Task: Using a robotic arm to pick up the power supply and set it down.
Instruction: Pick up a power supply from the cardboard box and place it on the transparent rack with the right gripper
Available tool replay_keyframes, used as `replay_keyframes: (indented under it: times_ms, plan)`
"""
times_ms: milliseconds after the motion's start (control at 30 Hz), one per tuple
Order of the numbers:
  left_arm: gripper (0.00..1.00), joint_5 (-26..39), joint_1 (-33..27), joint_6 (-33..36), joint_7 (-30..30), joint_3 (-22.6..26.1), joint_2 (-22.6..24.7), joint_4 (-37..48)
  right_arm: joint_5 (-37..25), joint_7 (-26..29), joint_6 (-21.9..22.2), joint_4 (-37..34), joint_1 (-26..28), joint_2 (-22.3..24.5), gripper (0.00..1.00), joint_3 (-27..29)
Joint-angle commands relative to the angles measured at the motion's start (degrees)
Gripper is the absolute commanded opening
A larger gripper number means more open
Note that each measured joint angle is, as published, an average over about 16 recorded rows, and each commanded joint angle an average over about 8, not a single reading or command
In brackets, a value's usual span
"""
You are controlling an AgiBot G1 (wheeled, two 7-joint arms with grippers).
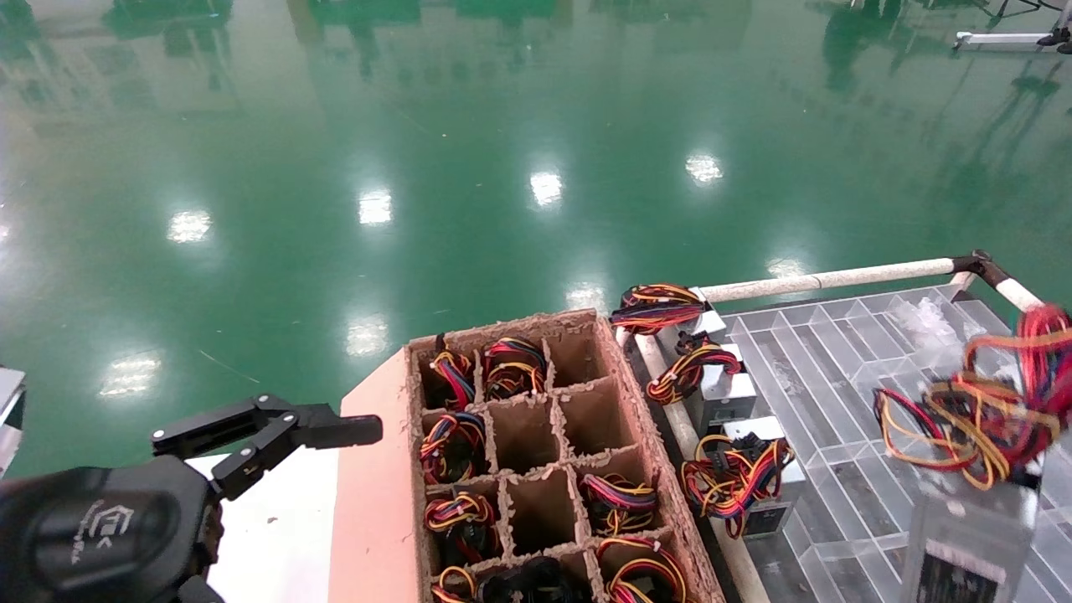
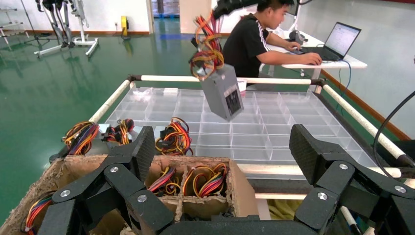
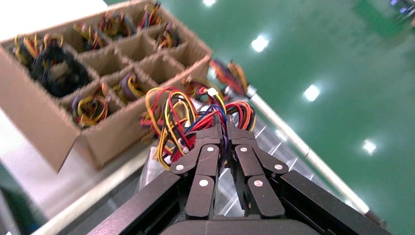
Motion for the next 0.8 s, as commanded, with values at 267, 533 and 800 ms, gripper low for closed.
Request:
replay_keyframes:
  times_ms: [267, 533, 800]
  plan:
    - [1.00, 0.0, 0.0, 0.0, 0.0, 0.0, 0.0, 0.0, 1.9, -7.7, 0.8, -1.2, -5.7, 0.1, 0.00, -3.0]
    - [1.00, 0.0, 0.0, 0.0, 0.0, 0.0, 0.0, 0.0, 1.0, -10.4, 3.3, 1.9, -8.5, -3.0, 0.00, -5.0]
    - [1.00, 0.0, 0.0, 0.0, 0.0, 0.0, 0.0, 0.0, -1.9, -8.8, 4.2, 5.7, -7.6, -6.8, 0.00, -6.3]
